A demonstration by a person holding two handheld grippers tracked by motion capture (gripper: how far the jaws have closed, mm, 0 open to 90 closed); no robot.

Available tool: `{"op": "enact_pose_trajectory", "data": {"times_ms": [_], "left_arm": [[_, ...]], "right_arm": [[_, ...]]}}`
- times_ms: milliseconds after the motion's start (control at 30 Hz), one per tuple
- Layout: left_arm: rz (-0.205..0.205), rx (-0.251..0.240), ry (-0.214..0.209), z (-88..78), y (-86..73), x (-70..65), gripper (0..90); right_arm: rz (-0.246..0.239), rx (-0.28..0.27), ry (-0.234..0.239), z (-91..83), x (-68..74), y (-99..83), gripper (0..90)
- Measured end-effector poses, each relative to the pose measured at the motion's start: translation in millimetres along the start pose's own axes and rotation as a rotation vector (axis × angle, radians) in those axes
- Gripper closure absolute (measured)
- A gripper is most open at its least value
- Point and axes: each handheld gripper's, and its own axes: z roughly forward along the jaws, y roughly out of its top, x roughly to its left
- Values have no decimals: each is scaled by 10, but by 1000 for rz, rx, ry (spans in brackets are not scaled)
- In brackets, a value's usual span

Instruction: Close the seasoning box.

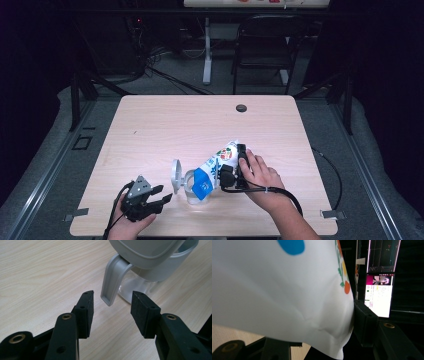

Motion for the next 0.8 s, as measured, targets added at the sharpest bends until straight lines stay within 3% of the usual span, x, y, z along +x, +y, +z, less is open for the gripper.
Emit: {"op": "enact_pose_trajectory", "data": {"times_ms": [800], "left_arm": [[-7, -4, 5, -29, 0, 38, 543]], "right_arm": [[-19, 3, -12, -11, -27, 17, 504]]}}
